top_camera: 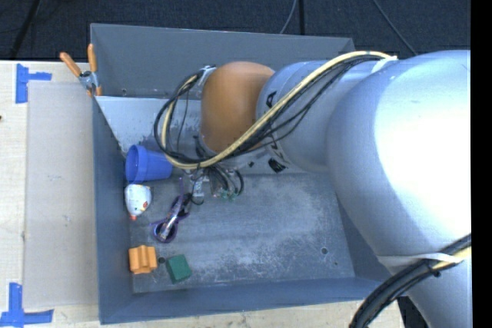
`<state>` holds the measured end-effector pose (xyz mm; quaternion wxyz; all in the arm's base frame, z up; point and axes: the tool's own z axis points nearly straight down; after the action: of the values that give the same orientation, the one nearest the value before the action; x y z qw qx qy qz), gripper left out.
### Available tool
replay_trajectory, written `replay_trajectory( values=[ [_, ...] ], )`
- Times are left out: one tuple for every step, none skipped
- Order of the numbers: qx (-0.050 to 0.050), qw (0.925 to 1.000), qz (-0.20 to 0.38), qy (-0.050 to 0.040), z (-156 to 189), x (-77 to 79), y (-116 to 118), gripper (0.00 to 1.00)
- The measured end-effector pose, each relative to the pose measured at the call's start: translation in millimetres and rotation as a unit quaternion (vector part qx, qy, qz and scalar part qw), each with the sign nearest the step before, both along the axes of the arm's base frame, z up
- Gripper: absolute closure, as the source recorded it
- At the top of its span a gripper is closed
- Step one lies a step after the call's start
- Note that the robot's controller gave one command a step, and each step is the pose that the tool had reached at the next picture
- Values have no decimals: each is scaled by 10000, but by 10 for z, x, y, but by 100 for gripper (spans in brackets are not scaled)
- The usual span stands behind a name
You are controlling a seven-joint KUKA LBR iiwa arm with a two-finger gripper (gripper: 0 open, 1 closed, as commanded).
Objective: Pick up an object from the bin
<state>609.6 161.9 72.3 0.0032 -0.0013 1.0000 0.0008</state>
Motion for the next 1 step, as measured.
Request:
replay_trajectory(
  values=[
    [-18, 9990, 438, 37, 233, -225, 53, 100]
  ],
)
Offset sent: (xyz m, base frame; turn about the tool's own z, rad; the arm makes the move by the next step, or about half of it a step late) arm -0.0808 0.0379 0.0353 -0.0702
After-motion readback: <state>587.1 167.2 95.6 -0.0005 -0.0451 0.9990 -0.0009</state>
